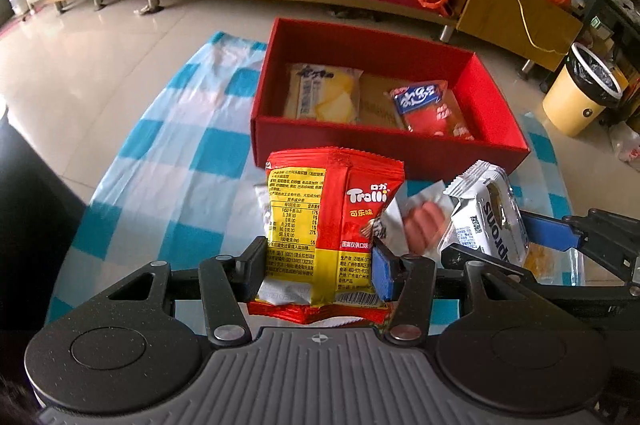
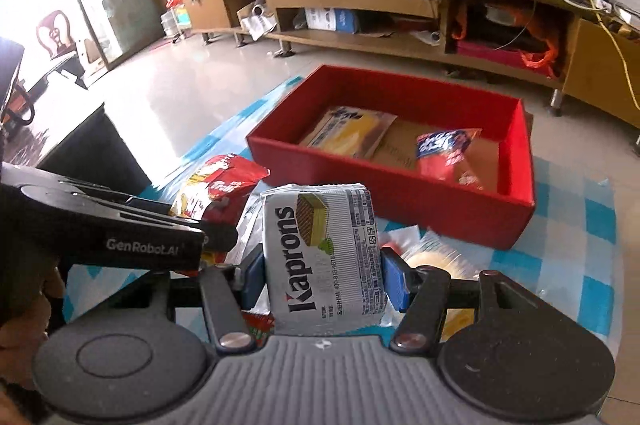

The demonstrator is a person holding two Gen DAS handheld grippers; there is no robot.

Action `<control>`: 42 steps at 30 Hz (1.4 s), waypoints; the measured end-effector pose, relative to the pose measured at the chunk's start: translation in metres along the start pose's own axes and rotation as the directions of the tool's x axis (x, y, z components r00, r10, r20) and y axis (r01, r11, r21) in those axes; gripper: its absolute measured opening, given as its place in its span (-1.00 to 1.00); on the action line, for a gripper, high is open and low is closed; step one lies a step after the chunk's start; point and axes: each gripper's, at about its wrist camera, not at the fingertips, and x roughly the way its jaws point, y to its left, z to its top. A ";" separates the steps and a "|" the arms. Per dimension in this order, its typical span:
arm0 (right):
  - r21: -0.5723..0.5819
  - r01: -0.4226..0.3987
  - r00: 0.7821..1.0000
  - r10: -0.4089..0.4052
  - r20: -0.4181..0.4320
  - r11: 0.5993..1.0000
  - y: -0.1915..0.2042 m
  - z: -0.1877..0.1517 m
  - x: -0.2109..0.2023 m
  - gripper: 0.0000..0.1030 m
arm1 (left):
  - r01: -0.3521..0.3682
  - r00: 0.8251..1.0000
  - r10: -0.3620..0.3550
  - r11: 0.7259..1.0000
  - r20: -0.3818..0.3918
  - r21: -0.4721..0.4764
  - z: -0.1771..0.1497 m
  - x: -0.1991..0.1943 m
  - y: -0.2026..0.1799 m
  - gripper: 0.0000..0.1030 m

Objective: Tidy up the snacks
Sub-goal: 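Carry the Trolli pack and Kaprons pack over the red box with both tools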

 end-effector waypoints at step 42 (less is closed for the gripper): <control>0.189 0.067 0.986 -0.094 0.141 0.980 -0.076 0.081 0.021 0.08 | -0.019 0.995 0.013 0.998 0.095 0.060 0.109 0.040 -0.045 0.16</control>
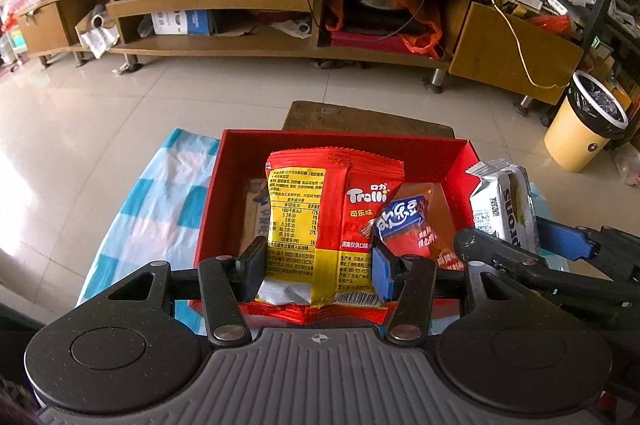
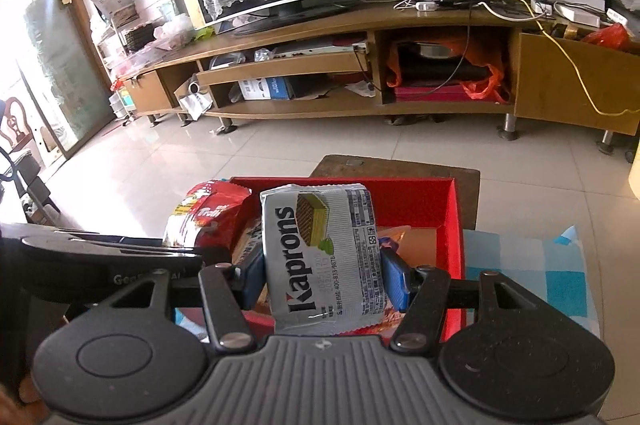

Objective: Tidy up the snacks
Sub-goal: 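Carry the Trolli pack and Kaprons pack over the red box with both tools, then lower both packs into the red box and open both tools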

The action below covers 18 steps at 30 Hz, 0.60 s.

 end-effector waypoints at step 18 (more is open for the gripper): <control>0.001 0.047 0.998 -0.047 -0.034 0.999 -0.013 0.009 0.036 0.08 | -0.058 0.998 0.059 0.998 -0.026 0.035 0.014 0.039 -0.008 0.16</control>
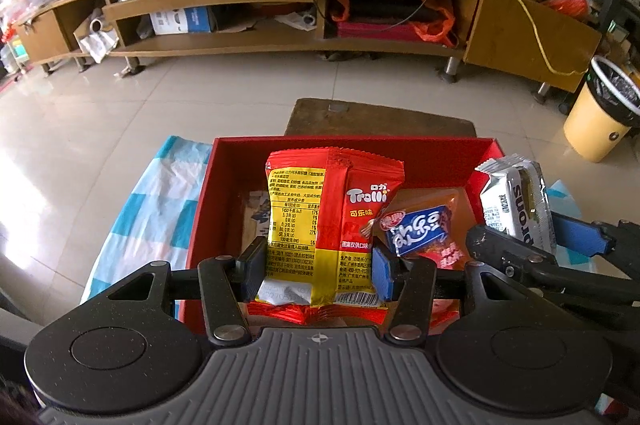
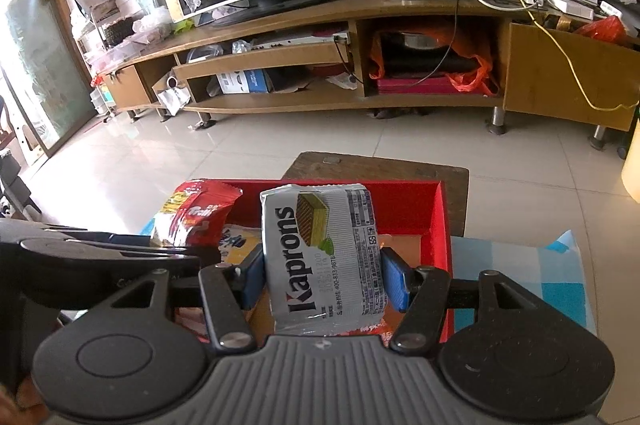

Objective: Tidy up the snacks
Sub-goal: 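Lower both packs into the red box and open both tools, then move both tools back out of the box toward the remaining snacks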

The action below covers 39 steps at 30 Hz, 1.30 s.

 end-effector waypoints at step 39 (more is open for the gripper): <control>-0.060 0.055 0.996 -0.058 -0.064 0.997 0.003 -0.019 0.002 0.19 | -0.089 0.994 0.087 0.996 -0.071 -0.019 -0.026 0.000 0.021 0.69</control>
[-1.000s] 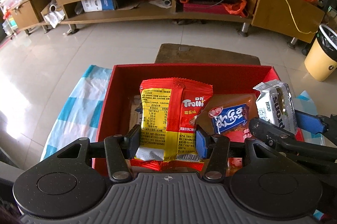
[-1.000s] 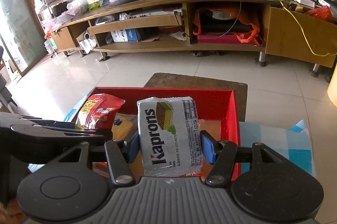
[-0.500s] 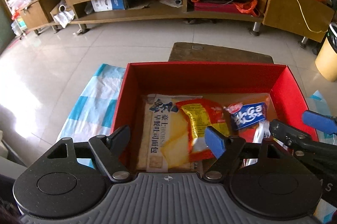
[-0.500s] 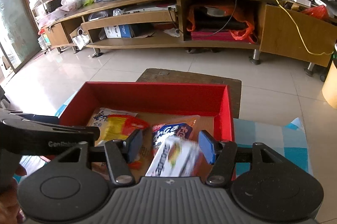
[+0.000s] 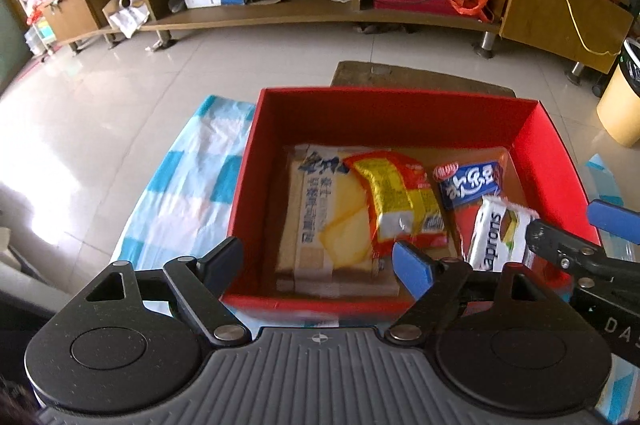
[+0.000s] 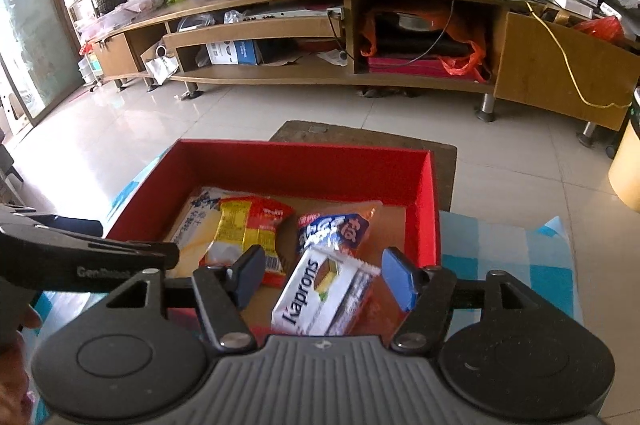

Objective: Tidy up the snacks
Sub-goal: 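Move both tools back out of the box toward the remaining snacks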

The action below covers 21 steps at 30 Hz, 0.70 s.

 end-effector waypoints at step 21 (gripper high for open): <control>-0.036 -0.021 0.992 0.016 -0.122 0.999 0.009 -0.055 -0.023 0.20 | 0.011 0.995 -0.010 1.000 -0.096 0.004 -0.065 -0.013 0.006 0.69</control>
